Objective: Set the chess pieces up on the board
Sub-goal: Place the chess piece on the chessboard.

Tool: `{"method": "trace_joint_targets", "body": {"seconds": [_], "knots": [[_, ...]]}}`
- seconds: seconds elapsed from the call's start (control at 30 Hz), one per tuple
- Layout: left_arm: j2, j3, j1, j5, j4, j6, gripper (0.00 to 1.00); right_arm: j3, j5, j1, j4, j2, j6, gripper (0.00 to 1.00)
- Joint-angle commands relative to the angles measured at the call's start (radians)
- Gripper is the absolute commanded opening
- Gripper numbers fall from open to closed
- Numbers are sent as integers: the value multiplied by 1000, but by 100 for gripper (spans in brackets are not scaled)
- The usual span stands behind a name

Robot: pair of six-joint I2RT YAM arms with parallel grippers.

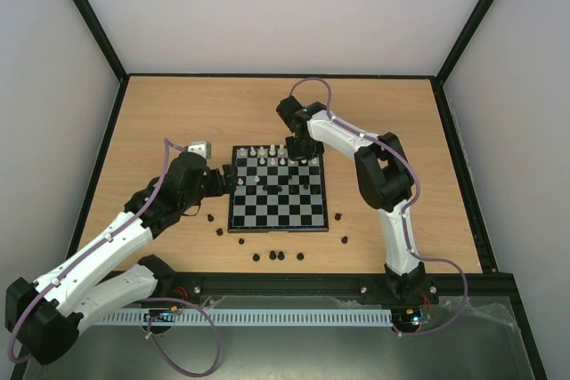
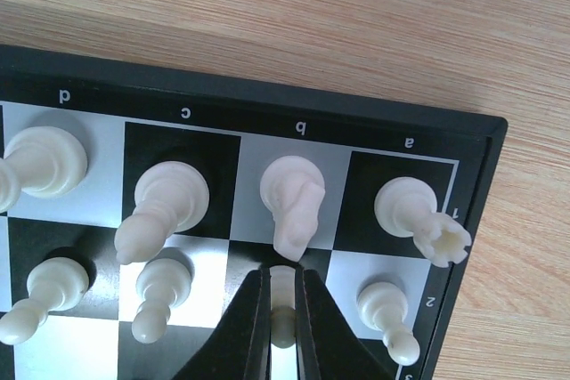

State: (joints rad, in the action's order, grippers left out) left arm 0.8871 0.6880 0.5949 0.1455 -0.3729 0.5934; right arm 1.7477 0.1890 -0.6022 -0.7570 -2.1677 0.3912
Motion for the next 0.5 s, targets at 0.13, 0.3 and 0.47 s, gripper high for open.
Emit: {"method": "trace_joint_targets", "body": {"seconds": [0.13,0.3,0.47], "knots": [[-3,-12,-7,-4,11,-9,100,18,-1,-1,-58,-18,-8,7],[-6,-12,-6,-3,8,-8,99,15,-3,-1,-59,-8,-6,13],[-2,-10,-6,-1,6,-6,99,7,-6,-1,-52,25,-5,16]]}}
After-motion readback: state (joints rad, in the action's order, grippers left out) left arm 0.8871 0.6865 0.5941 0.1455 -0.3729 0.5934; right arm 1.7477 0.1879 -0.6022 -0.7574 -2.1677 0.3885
